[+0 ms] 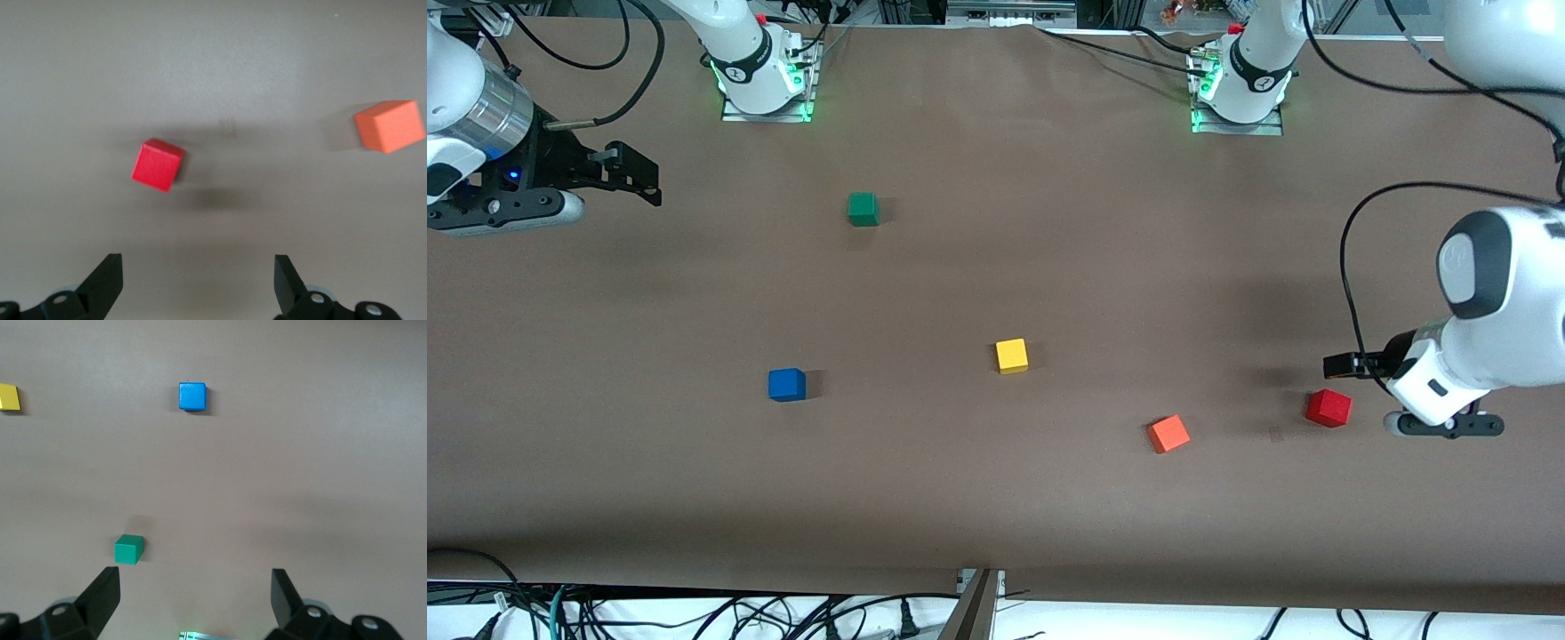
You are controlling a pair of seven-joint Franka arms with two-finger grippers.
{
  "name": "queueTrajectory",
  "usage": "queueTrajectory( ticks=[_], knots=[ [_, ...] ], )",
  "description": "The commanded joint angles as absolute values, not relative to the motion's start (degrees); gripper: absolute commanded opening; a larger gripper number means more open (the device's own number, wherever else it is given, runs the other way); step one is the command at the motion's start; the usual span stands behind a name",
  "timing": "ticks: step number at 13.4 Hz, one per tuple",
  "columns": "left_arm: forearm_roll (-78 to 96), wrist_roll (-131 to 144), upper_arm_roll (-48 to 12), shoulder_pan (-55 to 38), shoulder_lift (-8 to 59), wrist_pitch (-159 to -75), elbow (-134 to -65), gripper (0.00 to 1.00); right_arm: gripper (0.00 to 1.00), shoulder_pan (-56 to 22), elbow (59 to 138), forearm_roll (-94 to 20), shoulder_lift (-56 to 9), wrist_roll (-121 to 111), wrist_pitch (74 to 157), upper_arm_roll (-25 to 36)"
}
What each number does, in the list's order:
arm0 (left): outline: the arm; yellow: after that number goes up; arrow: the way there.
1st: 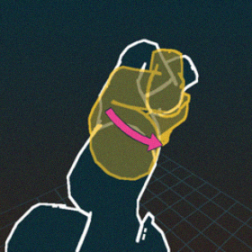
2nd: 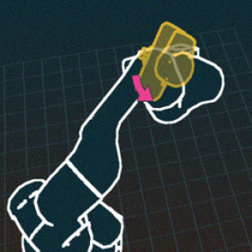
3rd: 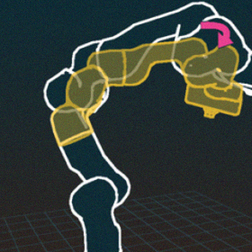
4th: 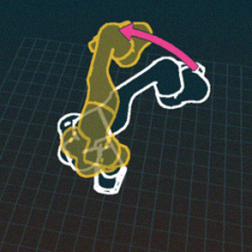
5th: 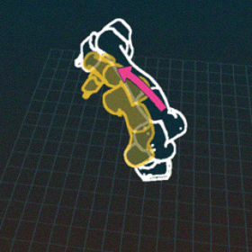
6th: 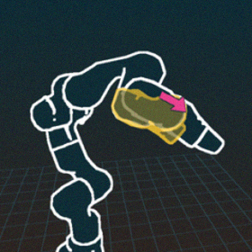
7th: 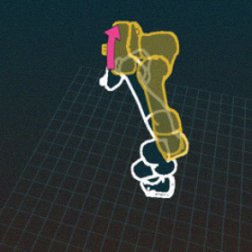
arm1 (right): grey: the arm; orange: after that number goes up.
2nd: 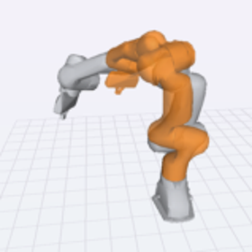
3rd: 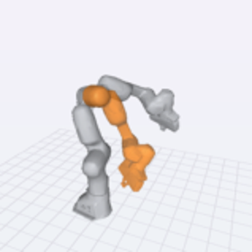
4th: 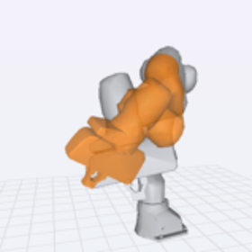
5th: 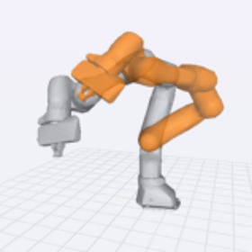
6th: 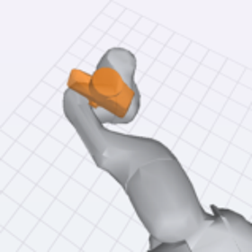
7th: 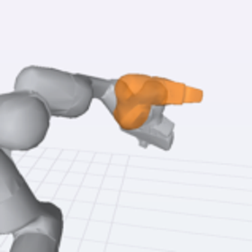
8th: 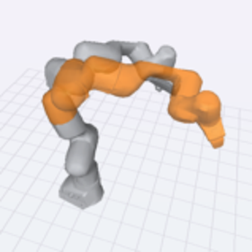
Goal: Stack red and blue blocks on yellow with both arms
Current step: 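Reach the left gripper down to the red cube and close on it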
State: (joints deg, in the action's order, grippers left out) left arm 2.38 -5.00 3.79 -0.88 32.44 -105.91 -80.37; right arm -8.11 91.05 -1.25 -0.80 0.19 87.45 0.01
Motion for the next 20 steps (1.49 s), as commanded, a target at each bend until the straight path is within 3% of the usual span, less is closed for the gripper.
queueTrajectory(
  ticks=[1, 5, 10, 20],
  knots=[
    [1.4, -13.2, 3.6, 0.8, 34.7, -110.7, -82.3, 1.00, 1.00, -7.4, 90.4, -1.3, -0.7, 0.1, 87.0, -0.4],
    [1.9, -22.2, 3.3, 3.0, 39.5, -118.5, -84.2, 1.00, 1.00, -7.4, 90.4, -1.3, -0.7, 0.1, 86.9, -0.4],
    [1.1, -23.5, 3.3, 2.5, 40.3, -128.4, -90.4, 1.00, 1.00, -7.4, 90.4, -1.4, -0.7, 0.1, 86.8, -0.4],
    [1.5, -30.7, 3.3, 3.4, 41.7, -132.1, -91.2, 1.00, 1.00, -7.4, 90.4, -1.3, -0.7, 0.1, 86.8, -0.4]
  ],
)
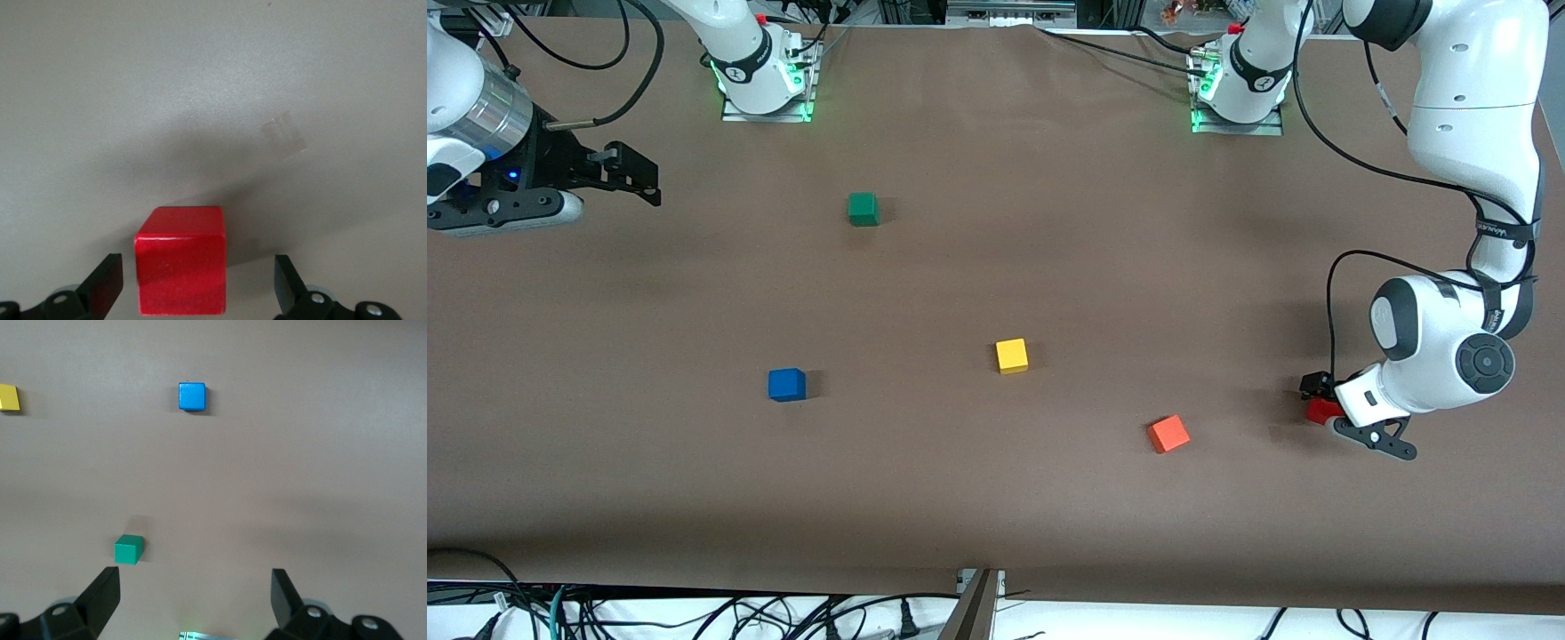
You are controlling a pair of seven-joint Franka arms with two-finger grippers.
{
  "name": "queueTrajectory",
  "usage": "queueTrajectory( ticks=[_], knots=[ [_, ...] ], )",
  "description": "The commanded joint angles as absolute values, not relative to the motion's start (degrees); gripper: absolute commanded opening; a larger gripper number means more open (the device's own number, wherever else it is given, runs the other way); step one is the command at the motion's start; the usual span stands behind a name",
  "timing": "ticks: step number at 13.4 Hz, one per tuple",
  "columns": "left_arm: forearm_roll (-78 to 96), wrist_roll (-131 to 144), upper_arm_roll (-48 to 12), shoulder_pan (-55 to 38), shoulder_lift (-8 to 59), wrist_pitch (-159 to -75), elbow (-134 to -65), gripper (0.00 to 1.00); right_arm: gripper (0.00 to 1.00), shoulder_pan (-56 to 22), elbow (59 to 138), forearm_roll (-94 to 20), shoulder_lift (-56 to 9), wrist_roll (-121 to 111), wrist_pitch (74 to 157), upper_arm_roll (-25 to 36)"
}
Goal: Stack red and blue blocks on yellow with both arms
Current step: 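Reach the left gripper down to the red cube and close on it, then lift the red cube with the left gripper toward the yellow cube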
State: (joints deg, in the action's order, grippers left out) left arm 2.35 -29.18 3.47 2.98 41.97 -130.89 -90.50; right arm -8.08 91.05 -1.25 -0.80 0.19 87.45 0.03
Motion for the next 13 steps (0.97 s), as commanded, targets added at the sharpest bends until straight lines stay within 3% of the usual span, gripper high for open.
queueTrajectory(
  ticks=[1, 2, 6, 7, 10, 13],
  knots=[
    [1.5, -30.8, 3.3, 3.5, 42.0, -132.1, -91.2, 0.92, 1.00, -7.4, 90.4, -1.3, -0.7, 0.1, 86.8, -0.4],
    [1.5, -30.9, 3.3, 3.5, 42.1, -132.2, -91.2, 0.58, 1.00, -7.4, 90.4, -1.3, -0.7, 0.1, 86.8, -0.4],
    [1.8, -31.0, 3.3, 4.1, 42.2, -131.8, -91.1, 0.06, 1.00, -7.4, 90.4, -1.3, -0.7, 0.1, 86.7, -0.4],
    [1.8, -30.9, 3.3, 4.1, 42.0, -131.7, -90.9, 0.00, 1.00, -7.3, 90.4, -1.3, -0.7, 0.1, 86.7, -0.4],
    [2.1, -28.4, 2.6, 2.9, 40.3, -130.8, -90.2, 0.00, 1.00, -7.3, 90.4, -1.3, -0.7, 0.1, 86.7, -0.4],
    [2.0, -17.1, -2.5, 1.9, 38.4, -125.6, -86.9, 0.00, 1.00, -7.4, 90.4, -1.3, -0.7, 0.1, 86.8, -0.4]
  ],
)
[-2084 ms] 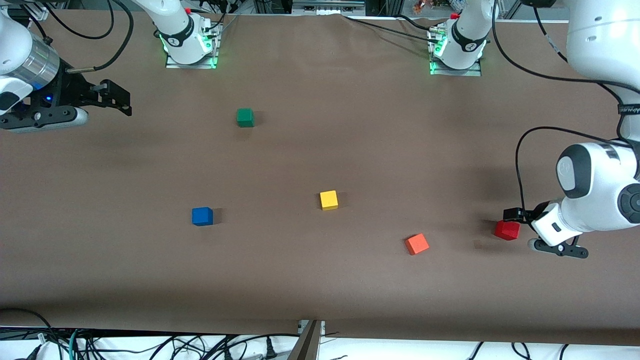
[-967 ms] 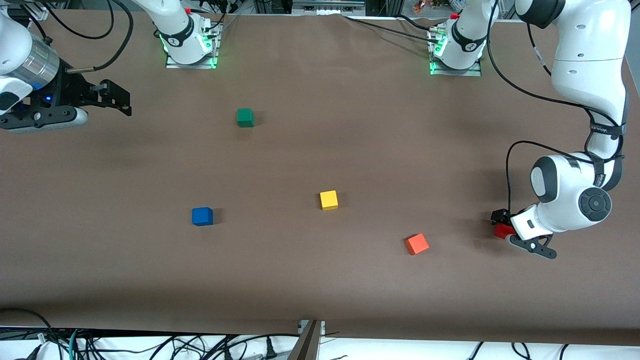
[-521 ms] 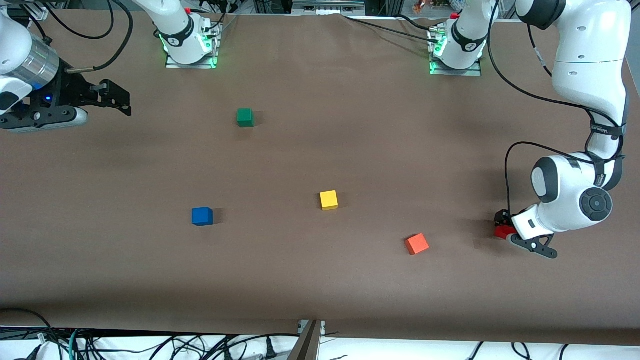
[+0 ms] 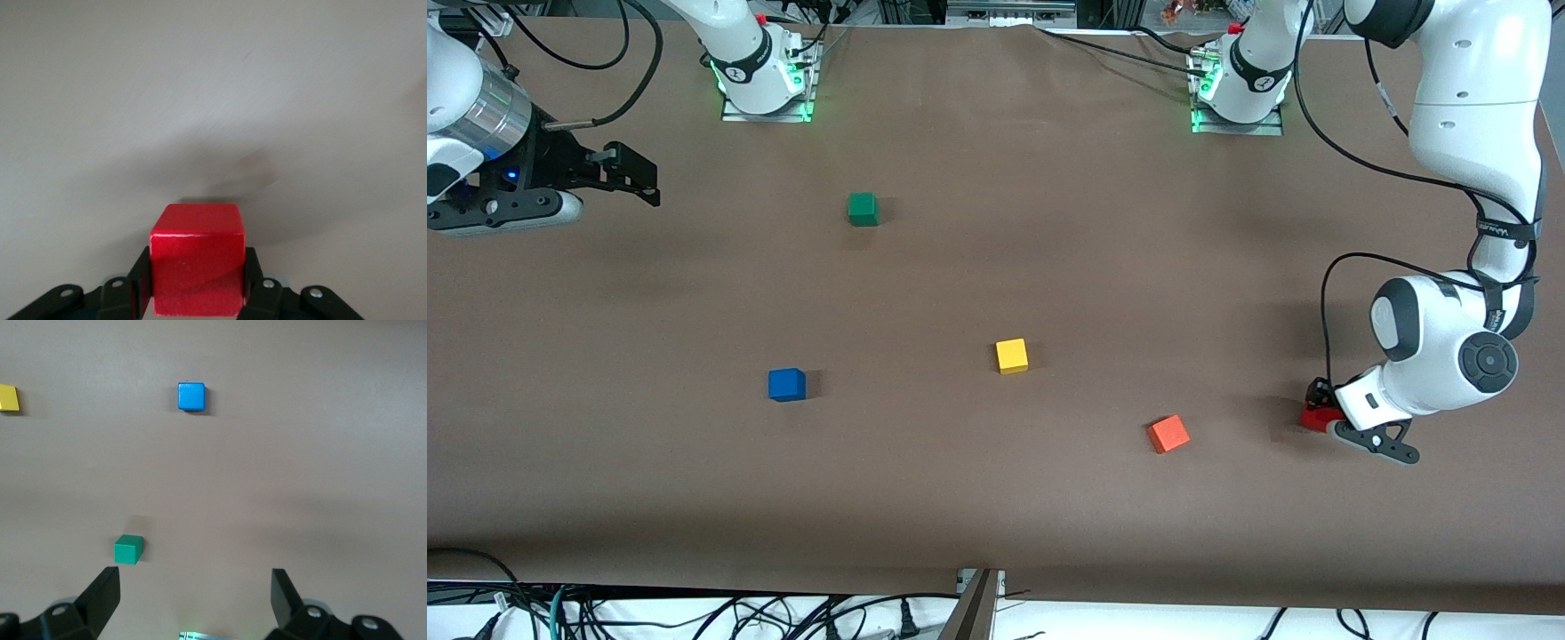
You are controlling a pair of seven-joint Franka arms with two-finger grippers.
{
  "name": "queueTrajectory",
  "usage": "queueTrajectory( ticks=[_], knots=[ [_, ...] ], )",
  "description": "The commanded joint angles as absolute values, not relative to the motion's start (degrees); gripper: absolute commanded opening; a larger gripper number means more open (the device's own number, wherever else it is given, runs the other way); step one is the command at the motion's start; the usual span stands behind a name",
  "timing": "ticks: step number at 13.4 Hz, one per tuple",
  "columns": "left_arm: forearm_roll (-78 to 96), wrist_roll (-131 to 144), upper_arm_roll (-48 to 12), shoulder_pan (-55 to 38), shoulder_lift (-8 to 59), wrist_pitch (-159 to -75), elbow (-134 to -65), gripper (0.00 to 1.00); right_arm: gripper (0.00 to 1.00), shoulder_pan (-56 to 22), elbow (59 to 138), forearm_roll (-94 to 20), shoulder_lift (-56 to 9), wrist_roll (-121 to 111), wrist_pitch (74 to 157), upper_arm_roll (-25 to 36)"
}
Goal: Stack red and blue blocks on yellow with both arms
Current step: 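Lift the red cube with the left gripper toward the yellow cube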
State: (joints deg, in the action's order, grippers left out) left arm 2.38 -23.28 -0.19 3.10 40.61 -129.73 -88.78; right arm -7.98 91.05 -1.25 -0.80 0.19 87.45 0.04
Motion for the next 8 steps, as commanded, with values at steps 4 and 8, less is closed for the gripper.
queueTrajectory(
  ticks=[4, 8],
  knots=[
    [1.9, -1.2, -5.0, -5.3, 37.7, -118.0, -80.6, 0.00, 1.00, -7.4, 90.4, -1.3, -1.0, 0.1, 87.4, -0.5],
    [2.0, 19.1, -4.7, -16.4, 38.5, -117.9, -75.9, 0.00, 1.00, -7.5, 90.2, -1.2, -1.7, 0.2, 89.5, -0.9]
  ],
)
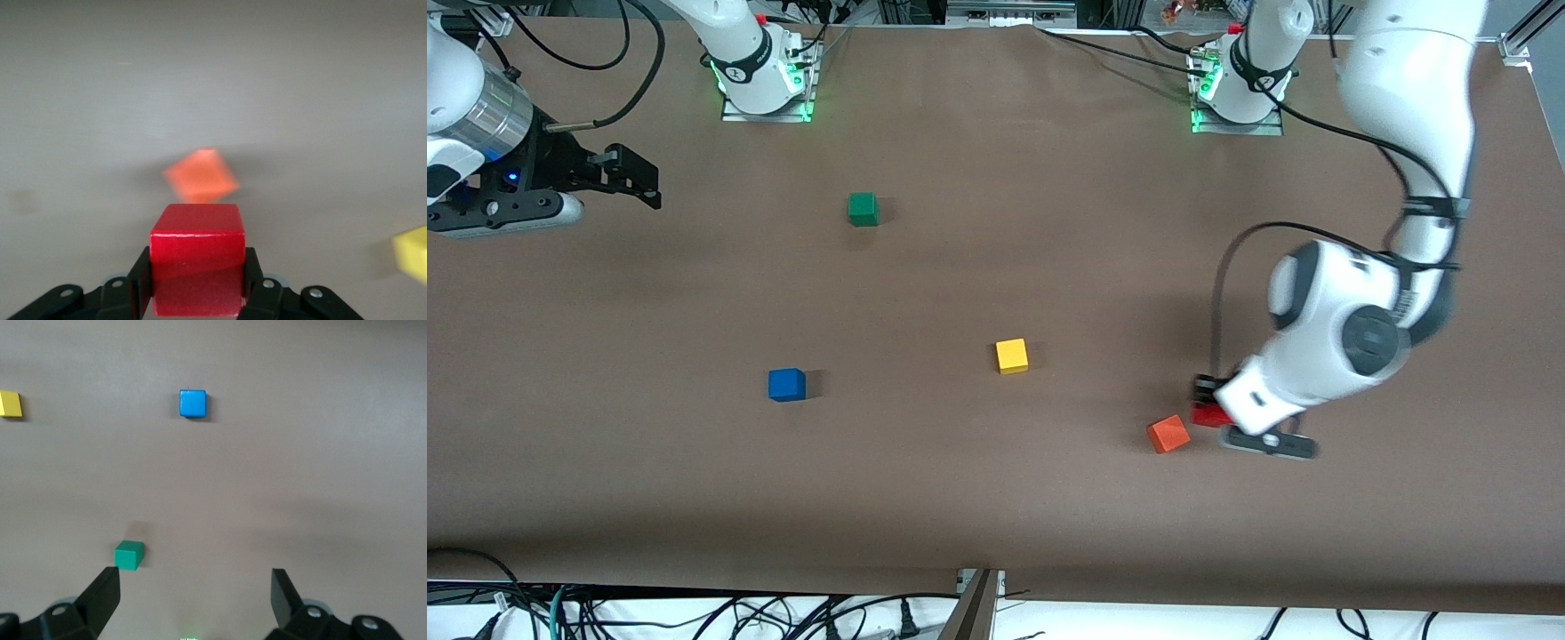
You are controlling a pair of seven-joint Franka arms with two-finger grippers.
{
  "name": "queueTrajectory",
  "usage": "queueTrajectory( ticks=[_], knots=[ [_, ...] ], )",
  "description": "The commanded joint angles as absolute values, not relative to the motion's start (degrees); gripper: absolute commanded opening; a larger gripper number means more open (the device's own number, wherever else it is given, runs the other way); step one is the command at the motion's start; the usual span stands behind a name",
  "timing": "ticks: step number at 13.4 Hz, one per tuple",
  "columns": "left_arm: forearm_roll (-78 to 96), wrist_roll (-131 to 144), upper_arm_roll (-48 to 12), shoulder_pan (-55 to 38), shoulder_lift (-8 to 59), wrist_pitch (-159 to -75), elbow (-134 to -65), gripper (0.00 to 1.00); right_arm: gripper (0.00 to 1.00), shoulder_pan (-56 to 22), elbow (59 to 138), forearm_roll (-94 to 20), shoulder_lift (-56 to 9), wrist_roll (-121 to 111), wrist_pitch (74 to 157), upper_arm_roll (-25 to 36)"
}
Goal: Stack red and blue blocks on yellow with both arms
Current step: 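Lift the red cube with the left gripper toward the yellow cube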
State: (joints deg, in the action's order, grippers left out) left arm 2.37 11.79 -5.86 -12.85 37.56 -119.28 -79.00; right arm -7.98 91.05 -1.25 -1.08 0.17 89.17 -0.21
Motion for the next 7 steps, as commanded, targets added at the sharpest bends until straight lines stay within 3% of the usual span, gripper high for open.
queueTrajectory(
  ticks=[1, 7],
  knots=[
    [2.2, 23.7, -4.8, -17.9, 39.0, -117.9, -75.4, 0.00, 1.00, -7.5, 89.5, -1.4, -2.1, 0.3, 89.5, -0.8],
    [5.3, 39.2, -4.8, -26.4, 43.0, -118.4, -73.1, 0.00, 1.00, -8.8, 86.7, -0.4, -8.6, 0.2, 89.6, -0.7]
  ],
)
